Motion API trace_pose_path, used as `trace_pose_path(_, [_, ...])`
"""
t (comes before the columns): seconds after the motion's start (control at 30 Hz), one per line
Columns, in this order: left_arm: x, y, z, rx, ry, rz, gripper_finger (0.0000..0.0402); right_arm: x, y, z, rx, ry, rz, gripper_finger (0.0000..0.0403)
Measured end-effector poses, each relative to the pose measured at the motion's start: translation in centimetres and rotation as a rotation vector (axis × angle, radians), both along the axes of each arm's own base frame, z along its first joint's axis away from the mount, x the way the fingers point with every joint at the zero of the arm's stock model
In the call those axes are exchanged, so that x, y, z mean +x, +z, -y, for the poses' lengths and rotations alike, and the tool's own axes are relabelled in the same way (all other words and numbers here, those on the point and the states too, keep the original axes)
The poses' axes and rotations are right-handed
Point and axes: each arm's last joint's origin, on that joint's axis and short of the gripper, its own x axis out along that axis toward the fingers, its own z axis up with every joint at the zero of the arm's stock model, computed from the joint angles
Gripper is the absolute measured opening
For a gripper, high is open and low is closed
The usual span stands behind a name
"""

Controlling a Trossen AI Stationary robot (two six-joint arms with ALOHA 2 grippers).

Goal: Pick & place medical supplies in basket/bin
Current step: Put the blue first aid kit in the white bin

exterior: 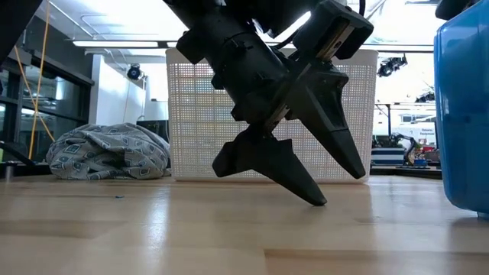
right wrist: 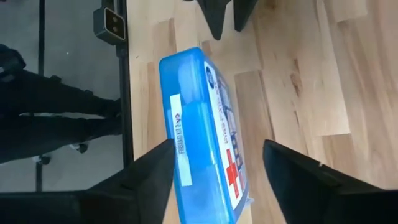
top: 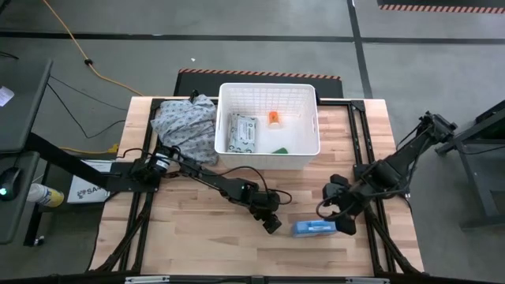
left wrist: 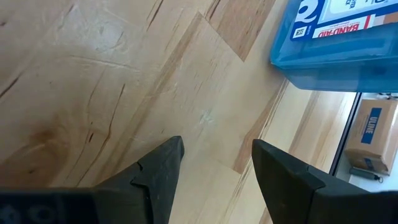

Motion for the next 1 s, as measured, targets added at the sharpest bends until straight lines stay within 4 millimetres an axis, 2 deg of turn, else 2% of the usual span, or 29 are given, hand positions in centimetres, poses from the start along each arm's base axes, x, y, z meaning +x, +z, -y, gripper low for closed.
trace_pose_path(0.3, [0.01, 0.0, -0.02, 0.001, 0.002, 0.0, 0.0239, 0.38, -0.01, 0.54, 0.045, 0.026, -0.036, 0.029])
trace_pose_path(0.73, [0.01, 0.0, -0.03, 0.003, 0.002, 0.001, 0.0239, 0.35, 0.03, 0.39, 0.086, 0.051, -0.055, 0.0293])
trace_pose_path(1.0, [0.01, 0.0, -0.03, 0.005, 0.001, 0.001, 0.0239, 0.38, 0.03, 0.43, 0.101, -0.003, -0.064, 0.0293])
